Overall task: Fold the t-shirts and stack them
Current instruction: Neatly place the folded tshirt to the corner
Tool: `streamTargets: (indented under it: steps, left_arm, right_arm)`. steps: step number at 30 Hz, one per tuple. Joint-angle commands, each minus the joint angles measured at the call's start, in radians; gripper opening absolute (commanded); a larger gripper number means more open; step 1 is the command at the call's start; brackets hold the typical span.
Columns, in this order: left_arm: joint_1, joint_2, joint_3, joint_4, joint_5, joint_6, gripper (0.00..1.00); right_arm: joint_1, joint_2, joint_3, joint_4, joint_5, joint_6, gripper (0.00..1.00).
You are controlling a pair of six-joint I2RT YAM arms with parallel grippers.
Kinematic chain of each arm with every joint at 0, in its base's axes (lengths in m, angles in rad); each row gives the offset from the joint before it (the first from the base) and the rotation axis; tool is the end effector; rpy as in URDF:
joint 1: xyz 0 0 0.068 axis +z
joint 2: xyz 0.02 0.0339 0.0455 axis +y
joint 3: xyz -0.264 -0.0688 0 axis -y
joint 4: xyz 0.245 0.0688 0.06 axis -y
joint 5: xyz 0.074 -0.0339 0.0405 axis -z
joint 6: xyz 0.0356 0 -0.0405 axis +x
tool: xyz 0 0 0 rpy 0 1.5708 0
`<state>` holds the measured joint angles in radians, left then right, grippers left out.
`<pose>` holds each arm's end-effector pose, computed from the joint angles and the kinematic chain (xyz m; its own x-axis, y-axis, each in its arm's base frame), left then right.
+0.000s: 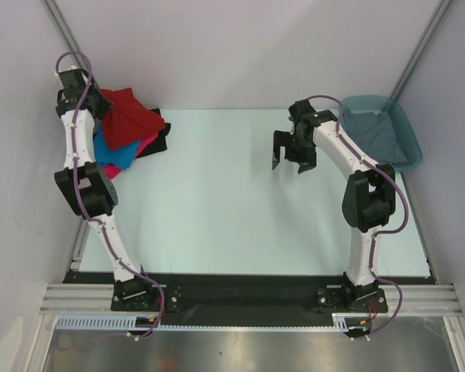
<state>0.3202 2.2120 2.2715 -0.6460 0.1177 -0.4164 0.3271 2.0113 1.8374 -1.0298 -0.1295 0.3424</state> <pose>0.4854 0.1566 0.3390 -0.3916 -0.5530 -0.7354 -0.4134 0.8198 -0.3963 0.3996 0.1404 0.2670 -0.9543 0.0278 -0.2976 -0.0447 0.9712 0.2340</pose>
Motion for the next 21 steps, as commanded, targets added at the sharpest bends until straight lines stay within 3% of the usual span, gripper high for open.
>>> streamTargets:
  steps: [1,5,6,9,16,18,19,20,21]
  left_arm:
    - [0.011,-0.13,-0.048,0.039,-0.078,0.03,0.0]
    - [0.01,-0.144,-0.076,0.023,-0.098,0.041,0.0]
    - [0.005,-0.137,-0.072,-0.001,-0.192,0.039,0.0]
    - [-0.003,-0.178,-0.182,0.028,-0.265,0.036,0.0]
    - [-0.003,-0.178,-0.27,0.04,-0.315,0.012,0.0]
    - [-0.003,-0.169,-0.277,0.037,-0.334,0.008,0.23]
    - [-0.003,-0.17,-0.279,0.037,-0.337,0.01,0.4]
    - [-0.004,-0.166,-0.274,0.036,-0.358,0.011,0.69]
    - [-0.003,-0.164,-0.27,0.032,-0.371,0.011,0.71]
  right_arm:
    - [0.001,0.01,0.048,-0.013,-0.016,-0.017,1.0]
    - [0.0,0.02,0.054,-0.013,-0.025,-0.02,1.0]
    - [0.0,0.021,0.057,-0.012,-0.025,-0.02,1.0]
    - [-0.002,0.027,0.063,-0.016,-0.032,-0.023,1.0]
    - [-0.005,0.027,0.063,-0.015,-0.035,-0.023,1.0]
    - [-0.003,0.023,0.06,-0.015,-0.035,-0.023,1.0]
    - [-0.003,0.023,0.059,-0.015,-0.036,-0.023,1.0]
    - [-0.005,0.021,0.059,-0.016,-0.035,-0.023,1.0]
    - [-0.005,0.021,0.057,-0.016,-0.035,-0.023,1.0]
